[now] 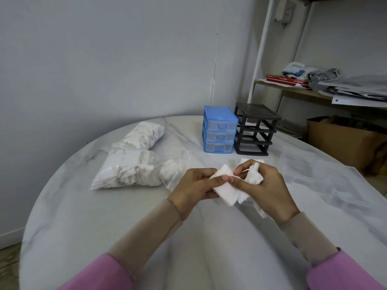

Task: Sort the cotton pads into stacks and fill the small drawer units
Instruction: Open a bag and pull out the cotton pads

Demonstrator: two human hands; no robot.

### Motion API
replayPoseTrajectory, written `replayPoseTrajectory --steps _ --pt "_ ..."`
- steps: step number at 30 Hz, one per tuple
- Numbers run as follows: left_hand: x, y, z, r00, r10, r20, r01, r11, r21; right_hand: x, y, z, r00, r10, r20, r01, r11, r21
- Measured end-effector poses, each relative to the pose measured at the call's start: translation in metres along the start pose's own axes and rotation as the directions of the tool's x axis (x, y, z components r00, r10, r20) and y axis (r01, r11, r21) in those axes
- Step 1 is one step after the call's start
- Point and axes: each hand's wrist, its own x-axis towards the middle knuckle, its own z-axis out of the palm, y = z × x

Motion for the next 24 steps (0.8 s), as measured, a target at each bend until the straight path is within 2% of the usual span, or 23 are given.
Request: replayPoseTrajectory --steps 4,12,18,24 --pt "0.0006 -0.0015 -0.0012 1.000 0.014 0.009 -0.014 1.000 0.019 -0.0008 -0.0009 0.0007 1.000 0.001 0.010 -0.001 1.000 -0.026" --pt "0.0012 0.0048 -0.0061 0.995 0.072 -0.071 -0.073 0.997 -0.020 0.0004 -0.0054 -0.0045 0.997 0.073 0.020 -0.072 0.997 -0.016" --pt "0.0009 0.0055 -0.0063 0.991 0.105 -0.087 -0.109 0.993 -0.040 0.0007 -0.0046 -0.0022 0.985 0.138 0.108 -0.139 0.990 -0.003" --pt "-0.0034 0.0050 0.0004 0.994 0.082 -0.070 -0.086 0.995 -0.057 -0.0011 -0.0094 0.0007 0.989 0.136 0.062 -0.146 0.968 0.204"
